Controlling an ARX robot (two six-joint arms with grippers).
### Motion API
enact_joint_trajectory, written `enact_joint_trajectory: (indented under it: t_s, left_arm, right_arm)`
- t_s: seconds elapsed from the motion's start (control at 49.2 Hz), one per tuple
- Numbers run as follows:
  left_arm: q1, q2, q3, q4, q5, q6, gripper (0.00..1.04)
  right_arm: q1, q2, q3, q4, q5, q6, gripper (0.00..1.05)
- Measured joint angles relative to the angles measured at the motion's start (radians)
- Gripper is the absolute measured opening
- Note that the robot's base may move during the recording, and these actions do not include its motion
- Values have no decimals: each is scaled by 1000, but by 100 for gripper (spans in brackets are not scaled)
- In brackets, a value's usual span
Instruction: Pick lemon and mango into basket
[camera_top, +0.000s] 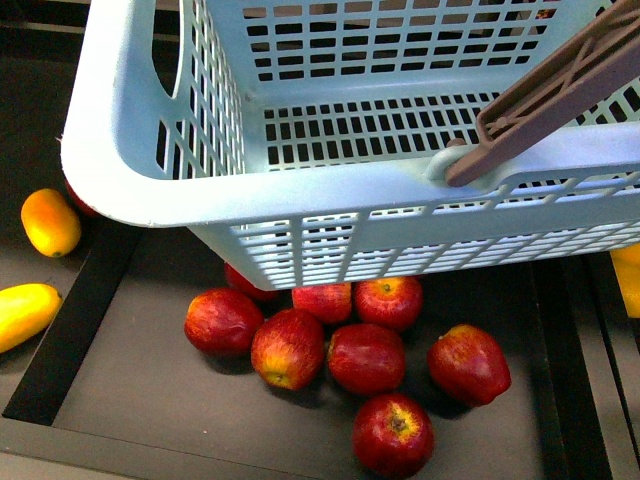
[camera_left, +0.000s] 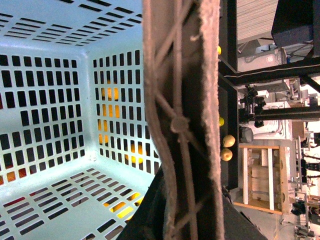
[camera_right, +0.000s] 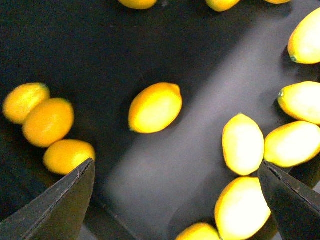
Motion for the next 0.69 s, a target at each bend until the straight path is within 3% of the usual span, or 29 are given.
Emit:
enact_joint_trajectory:
  t_s: [0.264, 0.691]
  left_arm:
    - [0, 0, 0, 0, 2, -1, 6]
    - [0, 0, 0, 0, 2, 0, 6]
  right_arm:
    - [38, 532, 273, 13, 31, 183, 96]
    - [58, 765, 476, -40, 37, 313, 96]
